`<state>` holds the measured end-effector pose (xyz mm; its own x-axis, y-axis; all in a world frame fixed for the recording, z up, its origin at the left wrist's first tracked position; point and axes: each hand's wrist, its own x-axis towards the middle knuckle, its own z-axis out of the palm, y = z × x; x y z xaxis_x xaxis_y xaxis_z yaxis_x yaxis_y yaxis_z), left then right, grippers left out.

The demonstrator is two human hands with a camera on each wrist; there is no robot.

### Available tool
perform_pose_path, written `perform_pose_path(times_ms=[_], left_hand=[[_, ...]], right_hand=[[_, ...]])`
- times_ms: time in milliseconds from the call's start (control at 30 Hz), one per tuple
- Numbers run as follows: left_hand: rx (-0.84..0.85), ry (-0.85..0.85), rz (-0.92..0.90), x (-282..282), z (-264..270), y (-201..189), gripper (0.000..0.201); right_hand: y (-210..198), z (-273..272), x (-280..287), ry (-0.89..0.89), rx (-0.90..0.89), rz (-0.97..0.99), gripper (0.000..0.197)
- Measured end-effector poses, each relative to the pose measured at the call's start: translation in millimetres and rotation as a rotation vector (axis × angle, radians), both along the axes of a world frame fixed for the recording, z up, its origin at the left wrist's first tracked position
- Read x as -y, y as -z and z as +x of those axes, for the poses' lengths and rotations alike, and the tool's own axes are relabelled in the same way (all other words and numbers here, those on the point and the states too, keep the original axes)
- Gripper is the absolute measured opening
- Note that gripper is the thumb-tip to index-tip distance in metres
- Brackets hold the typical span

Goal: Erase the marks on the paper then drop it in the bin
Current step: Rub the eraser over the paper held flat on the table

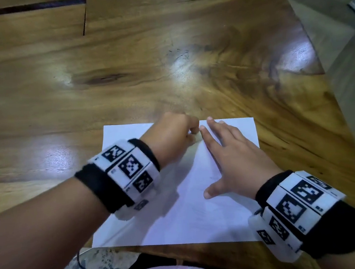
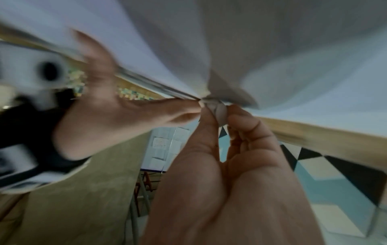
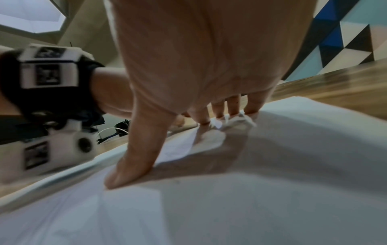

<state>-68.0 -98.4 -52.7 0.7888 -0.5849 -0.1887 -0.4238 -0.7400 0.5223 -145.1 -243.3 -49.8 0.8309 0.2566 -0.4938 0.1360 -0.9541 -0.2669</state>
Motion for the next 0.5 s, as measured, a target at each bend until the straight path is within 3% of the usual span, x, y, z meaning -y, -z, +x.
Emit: perform_pose_path(times_ms=[133, 300, 500], left_hand=[[-0.069, 0.184, -0.038, -21, -45, 4, 0.009], [-0.071, 0.202, -0.034, -31, -57, 9, 0.005], [0.027, 0.168, -0.098, -47, -64, 11, 0.033]], right_hand=[[2, 0, 1, 0.009, 0.010, 0.014, 0.132], [4, 0, 2, 0.015, 0.014, 0.034, 0.132], [0, 1, 4, 0.048, 0.010, 0.069, 0.127]])
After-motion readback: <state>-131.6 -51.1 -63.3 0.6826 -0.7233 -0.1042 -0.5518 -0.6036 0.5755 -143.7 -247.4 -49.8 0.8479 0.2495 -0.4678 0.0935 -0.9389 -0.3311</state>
